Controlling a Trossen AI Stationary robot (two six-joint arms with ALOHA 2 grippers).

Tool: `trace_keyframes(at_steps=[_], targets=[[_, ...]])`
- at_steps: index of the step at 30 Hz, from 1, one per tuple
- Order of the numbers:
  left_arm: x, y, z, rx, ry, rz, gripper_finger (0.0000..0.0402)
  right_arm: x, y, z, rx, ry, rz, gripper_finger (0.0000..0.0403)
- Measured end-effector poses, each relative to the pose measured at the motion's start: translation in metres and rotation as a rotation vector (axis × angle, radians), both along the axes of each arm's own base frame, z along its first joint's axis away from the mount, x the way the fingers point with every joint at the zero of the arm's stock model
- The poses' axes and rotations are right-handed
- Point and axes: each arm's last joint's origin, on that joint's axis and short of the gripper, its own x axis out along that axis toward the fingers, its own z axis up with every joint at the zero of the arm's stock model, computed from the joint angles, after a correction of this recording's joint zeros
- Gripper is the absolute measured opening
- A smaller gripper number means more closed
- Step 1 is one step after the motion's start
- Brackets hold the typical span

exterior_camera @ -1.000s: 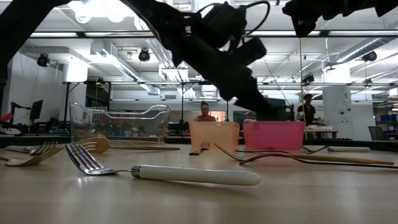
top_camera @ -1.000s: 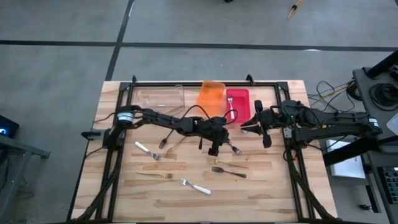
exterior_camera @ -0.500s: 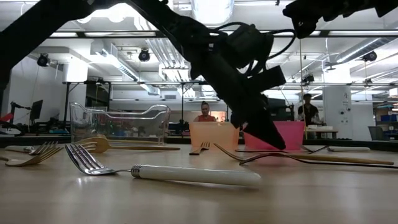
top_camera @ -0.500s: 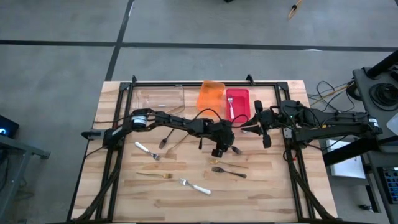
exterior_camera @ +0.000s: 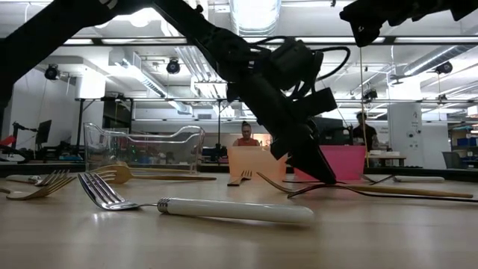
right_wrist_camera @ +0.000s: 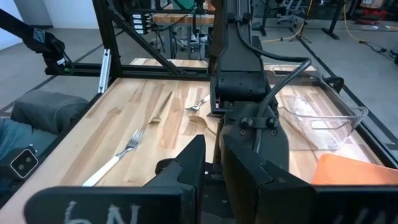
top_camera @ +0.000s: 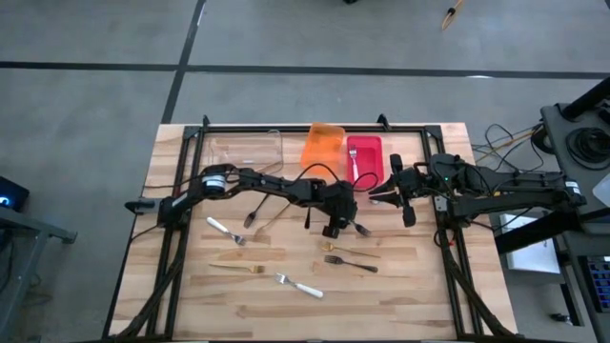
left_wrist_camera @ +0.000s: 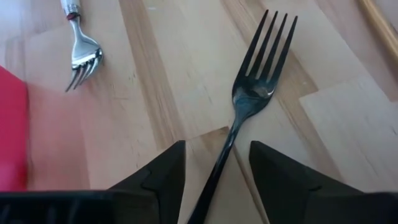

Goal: Sort silverware by color (type)
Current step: Put the black fork into the orange bin

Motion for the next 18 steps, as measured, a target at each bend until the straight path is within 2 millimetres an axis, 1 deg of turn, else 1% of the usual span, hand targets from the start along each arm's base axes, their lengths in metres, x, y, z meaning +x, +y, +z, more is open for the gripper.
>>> trace_keyframes(at_steps=[4,8,13,18], targets=[[0.0001,0.0003,-0.0058,-0.037,0.015,0.003,0.015,0.0,0.0,-0.0003,-0.001,0.002,0.0,0.0043],[-0.0001,0.0004,-0.0067,-0.05,0.02,0.009,0.0126,-0.0001,0.0,-0.0004,-0.002,0.003,0.001,0.0043],[-0.0008,0.0002,-0.0075,-0.057,0.028,0.007,0.008,-0.0001,0.0,-0.0009,-0.004,0.007,0.001,0.0043],[-0.0015,-0.0001,-0.0081,-0.058,0.037,0.006,0.0024,-0.0002,0.0,-0.0015,-0.004,0.013,0.001,0.0043]])
